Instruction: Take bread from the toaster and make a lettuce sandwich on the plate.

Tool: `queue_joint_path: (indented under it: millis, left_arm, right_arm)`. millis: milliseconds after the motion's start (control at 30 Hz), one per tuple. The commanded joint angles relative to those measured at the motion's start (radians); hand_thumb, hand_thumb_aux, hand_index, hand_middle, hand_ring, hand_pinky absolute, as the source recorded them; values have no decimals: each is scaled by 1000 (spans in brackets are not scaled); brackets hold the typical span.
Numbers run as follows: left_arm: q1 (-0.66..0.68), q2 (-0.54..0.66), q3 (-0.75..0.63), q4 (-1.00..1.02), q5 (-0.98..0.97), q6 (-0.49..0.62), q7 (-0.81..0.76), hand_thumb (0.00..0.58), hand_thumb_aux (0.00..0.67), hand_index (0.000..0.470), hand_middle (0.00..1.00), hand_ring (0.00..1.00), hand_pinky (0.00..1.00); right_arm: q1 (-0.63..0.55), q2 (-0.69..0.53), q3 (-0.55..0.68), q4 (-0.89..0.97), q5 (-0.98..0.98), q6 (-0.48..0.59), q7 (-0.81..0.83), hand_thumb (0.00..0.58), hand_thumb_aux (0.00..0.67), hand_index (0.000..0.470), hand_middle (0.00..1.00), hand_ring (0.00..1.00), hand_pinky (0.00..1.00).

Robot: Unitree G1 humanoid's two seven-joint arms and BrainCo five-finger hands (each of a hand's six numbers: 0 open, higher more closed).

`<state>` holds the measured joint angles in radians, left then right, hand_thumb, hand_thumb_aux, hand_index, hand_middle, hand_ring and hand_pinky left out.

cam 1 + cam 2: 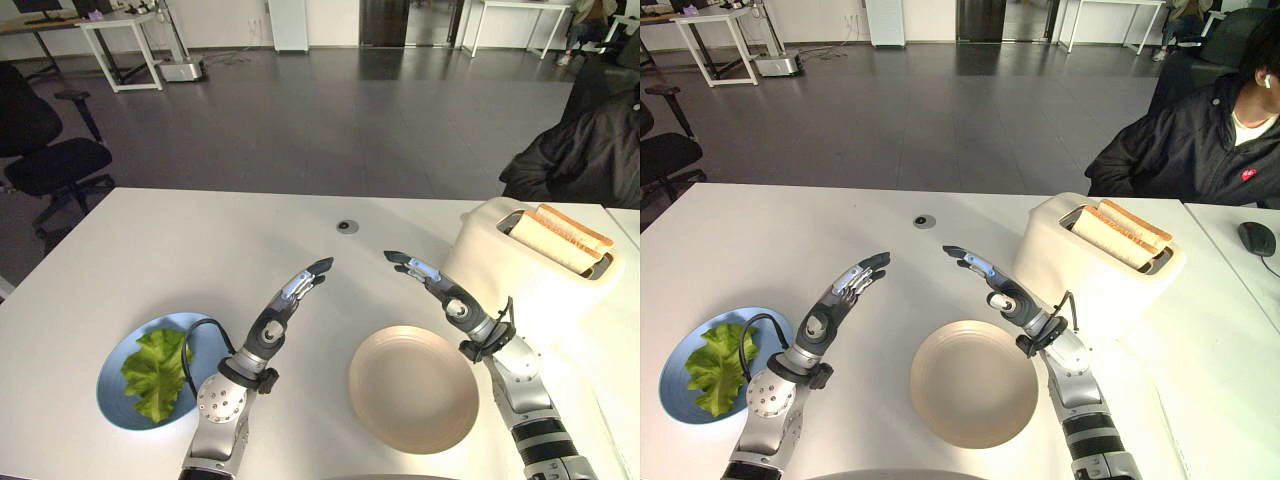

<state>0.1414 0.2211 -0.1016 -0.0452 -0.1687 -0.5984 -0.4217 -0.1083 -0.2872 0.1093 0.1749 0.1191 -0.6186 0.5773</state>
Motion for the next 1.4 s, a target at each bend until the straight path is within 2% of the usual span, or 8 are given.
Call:
queue_joint_path:
  millis: [33,1067,1133,1200,1300,1400]
  left_arm:
    - [-11,0,5,-1,2,11,-3,0,0,0,0,0,0]
    - [0,-1,5,-8,5,8,-7,0,0,0,0,0,0]
    - [0,-3,3,-8,9,8,-5,0,0,0,0,0,0]
    - [-5,-5,-2,-4,13,10,-7,0,0,0,0,0,0]
    - [-12,-9,-9,-1,23,15,-5,0,0,0,0,0,0]
    - [-21,-16,-17,6,36,18,0,0,0,0,0,0,0]
  right_arm:
    - [-5,-3,-3,-3,12,7,5,0,0,0,0,0,0]
    - [-2,-3,-4,-16,23,13,9,0,0,0,0,0,0]
    - [-6,-15,-16,-43,23,-11,8,0,0,0,0,0,0]
    - [-23,-55,-79,-145,53,4,-16,0,0,0,0,0,0]
    - [-140,-202,-306,-260,158,157,-101,0,0,0,0,0,0]
    - [-255,-406,-445,-93,28,243,-169,0,0,0,0,0,0]
